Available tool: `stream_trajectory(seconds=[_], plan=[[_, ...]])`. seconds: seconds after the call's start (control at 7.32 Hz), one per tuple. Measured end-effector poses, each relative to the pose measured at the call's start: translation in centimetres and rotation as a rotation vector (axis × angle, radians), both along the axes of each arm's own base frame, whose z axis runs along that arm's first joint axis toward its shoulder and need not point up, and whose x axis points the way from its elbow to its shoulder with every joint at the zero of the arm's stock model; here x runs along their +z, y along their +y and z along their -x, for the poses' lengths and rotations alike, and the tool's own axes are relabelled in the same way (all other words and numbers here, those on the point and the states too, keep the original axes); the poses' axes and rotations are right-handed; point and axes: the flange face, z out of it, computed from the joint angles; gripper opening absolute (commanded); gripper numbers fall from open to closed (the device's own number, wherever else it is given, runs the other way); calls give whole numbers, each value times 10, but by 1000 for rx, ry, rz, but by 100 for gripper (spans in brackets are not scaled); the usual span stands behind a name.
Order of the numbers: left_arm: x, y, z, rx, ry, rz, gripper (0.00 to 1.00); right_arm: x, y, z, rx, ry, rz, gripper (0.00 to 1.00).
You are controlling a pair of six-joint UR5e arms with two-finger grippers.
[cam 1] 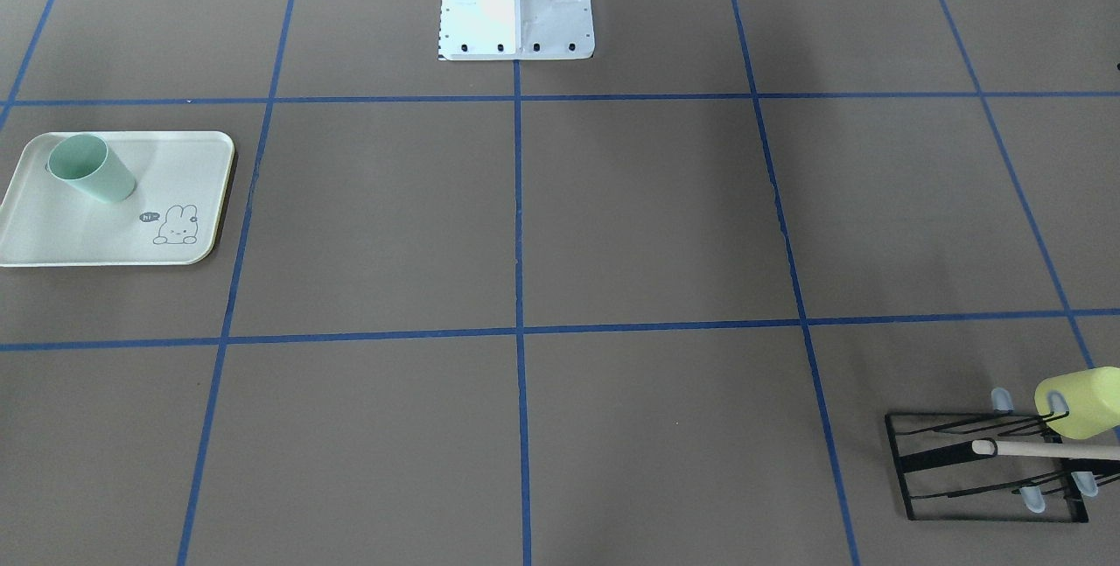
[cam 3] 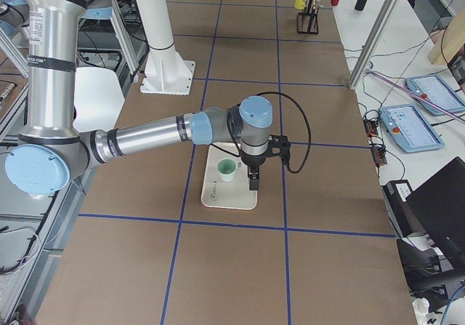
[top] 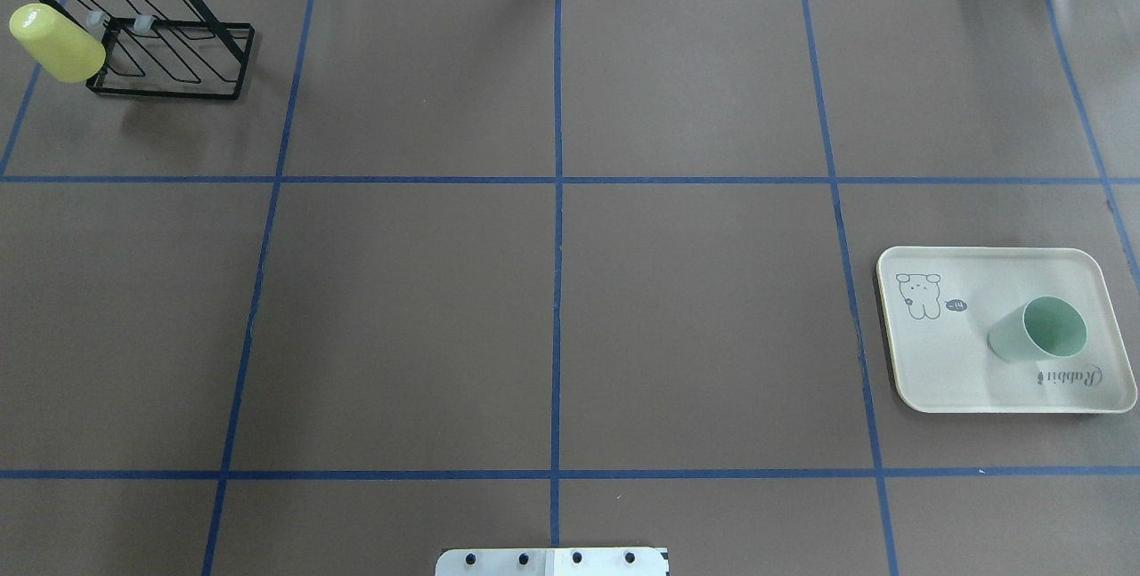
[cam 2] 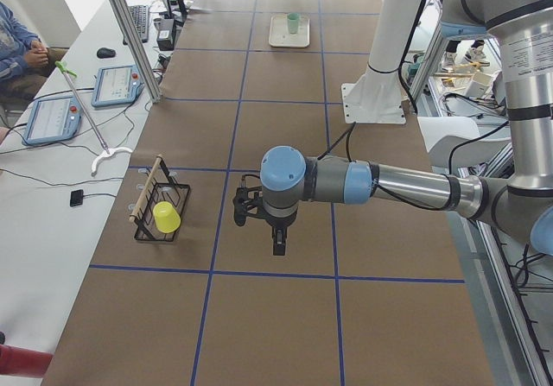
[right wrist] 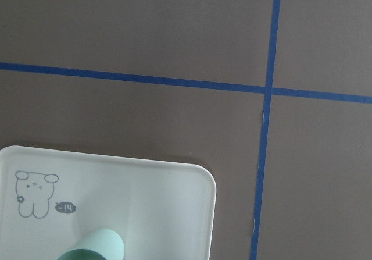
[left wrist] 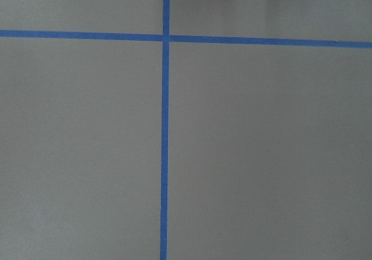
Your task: Left arm grabs green cup and hands to right arm on tray
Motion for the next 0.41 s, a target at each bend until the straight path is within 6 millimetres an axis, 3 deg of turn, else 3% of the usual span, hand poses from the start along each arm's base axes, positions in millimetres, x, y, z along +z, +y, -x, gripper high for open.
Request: stream_trajectory(seconds=[0.41], plan=[[-1, -2, 0, 3, -13, -6, 100, 22, 35, -21, 39, -12, 16, 100]])
